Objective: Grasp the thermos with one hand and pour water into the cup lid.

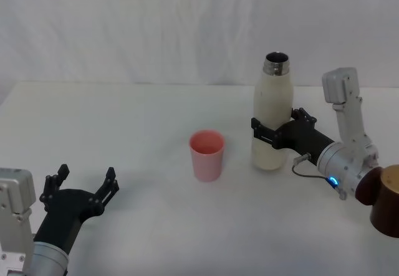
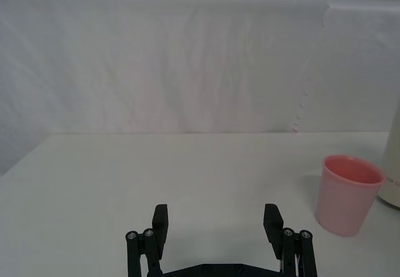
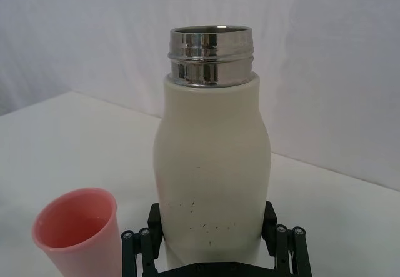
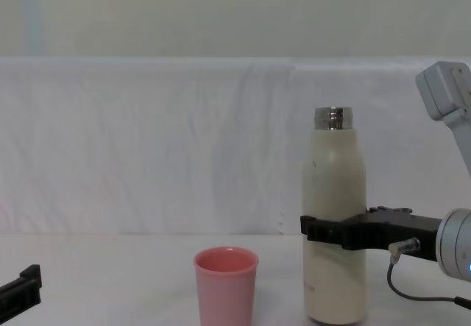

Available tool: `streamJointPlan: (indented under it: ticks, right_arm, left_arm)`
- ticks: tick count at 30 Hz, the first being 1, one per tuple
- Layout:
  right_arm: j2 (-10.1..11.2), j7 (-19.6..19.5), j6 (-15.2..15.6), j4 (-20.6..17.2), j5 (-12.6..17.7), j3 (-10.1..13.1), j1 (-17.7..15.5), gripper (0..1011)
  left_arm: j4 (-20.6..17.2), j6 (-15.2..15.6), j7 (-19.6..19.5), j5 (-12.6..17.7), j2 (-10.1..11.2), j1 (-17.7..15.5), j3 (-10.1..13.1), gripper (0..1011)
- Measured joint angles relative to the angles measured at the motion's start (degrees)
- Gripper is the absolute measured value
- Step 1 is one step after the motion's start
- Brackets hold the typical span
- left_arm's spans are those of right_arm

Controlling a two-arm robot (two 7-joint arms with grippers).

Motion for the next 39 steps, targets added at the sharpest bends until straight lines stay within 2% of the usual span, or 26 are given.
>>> streamJointPlan:
  ticks: [39]
  right_arm:
    - [3.5, -2.5, -2.7, 0.4, 5.0, -4.3, -0.2, 947]
  left_arm:
    - [0.0, 0.0, 0.0, 0.0, 0.0, 0.0, 0.0, 1001]
